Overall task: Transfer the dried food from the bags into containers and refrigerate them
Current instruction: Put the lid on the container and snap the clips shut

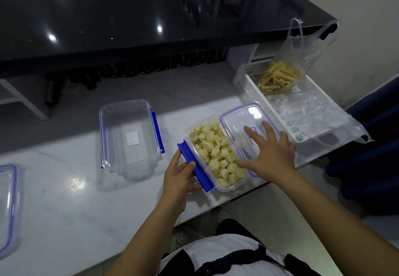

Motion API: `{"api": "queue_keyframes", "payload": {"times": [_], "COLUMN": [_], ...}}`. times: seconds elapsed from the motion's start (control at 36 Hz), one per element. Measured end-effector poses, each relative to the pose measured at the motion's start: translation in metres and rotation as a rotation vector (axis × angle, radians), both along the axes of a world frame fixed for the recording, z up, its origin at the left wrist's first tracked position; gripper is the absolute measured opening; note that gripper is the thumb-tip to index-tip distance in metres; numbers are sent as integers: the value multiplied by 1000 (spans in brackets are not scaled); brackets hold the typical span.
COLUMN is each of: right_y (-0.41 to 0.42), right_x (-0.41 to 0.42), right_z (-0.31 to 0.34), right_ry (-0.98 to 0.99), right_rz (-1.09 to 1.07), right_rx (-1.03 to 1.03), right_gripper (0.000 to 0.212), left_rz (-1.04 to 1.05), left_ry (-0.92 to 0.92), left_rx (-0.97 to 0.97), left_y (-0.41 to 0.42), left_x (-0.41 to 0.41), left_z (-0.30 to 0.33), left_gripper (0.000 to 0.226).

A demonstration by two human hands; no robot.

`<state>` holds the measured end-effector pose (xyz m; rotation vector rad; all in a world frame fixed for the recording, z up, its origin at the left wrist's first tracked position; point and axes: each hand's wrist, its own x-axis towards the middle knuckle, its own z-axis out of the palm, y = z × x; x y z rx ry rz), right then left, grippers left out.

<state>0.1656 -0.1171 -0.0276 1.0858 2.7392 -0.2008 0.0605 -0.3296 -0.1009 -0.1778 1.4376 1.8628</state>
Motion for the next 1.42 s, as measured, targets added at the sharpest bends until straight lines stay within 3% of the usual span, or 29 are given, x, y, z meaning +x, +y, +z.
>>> {"api": "queue_keyframes", "payload": {"times": [0.44,0.64,1.06,1.31,1.42], "right_y": [-32,-41,-56,-60,-55], "right_x": [-6,3,-18,-15,-26], "right_z": [-4,-2,-29,-40,-37], "right_ry": [46,203,121,-5,-50], "right_rz": [46,58,174,269,264], "right_rx": [-107,-198,-194,-70,-131], "right_gripper": [101,107,105,97,101], "left_rz": [-8,-2,-17,-12,-29], "left_ry": [-9,-19,0,-2,31], "left_rx": [16,16,-6,-20,-25], "left_y": [-2,-1,-2,-2,0], "left_x": [-2,-3,-3,-4,-6], "left_z": [-2,-1,2,5,5], "left_gripper": [52,52,55,53,50]}}
